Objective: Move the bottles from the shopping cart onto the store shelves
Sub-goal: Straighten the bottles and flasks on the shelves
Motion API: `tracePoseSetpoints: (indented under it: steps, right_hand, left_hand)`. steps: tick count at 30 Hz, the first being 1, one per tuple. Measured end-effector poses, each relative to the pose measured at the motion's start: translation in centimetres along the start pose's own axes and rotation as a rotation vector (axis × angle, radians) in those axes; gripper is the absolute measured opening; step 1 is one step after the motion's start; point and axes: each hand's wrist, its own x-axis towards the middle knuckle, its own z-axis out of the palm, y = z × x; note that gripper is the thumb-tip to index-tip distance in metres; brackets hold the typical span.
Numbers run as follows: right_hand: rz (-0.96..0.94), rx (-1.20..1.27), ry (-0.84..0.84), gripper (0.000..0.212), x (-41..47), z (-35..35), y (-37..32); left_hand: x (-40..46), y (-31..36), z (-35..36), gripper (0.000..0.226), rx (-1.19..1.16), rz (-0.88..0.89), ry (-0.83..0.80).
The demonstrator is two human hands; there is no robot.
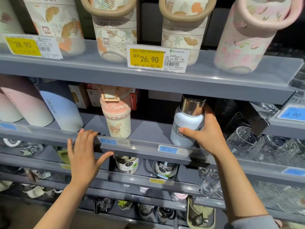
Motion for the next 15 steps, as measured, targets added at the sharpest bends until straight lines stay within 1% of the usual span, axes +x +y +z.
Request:
tracePoseSetpoints:
  steps: [2, 4, 6, 11, 15]
  right_hand:
    - [0.024, 0.004, 0.081, 0.073, 0.2, 0.9, 0.0]
    - [0.085, -0.08, 0.156, 0.078, -0.1, 2.1, -0.2]
    - [0.119, -0.146, 0.215, 0.077, -0.6, 3.1, -0.2]
    - [0.082, -0.16, 0.262, 0.077, -1.0, 3.5, -0.1]
    - [0.072, -0.126, 0.298, 0.075, -1.1, 3.9, -0.3]
  left_hand:
    - [0.0, 0.0, 0.0, 0.087, -0.002, -0.002, -0.002]
    - [0.0, 0.0, 0.0, 0.086, -0.004, -0.004, -0.006]
    - [0.0, 0.0, 0.0, 0.087, -0.007, -0.003, -0.012]
    - [0.0, -0.1, 0.1, 0.089, -0.015, -0.008, -0.024]
    - [0.1, -0.2, 0.2, 0.091, -0.017, -0.005, -0.035]
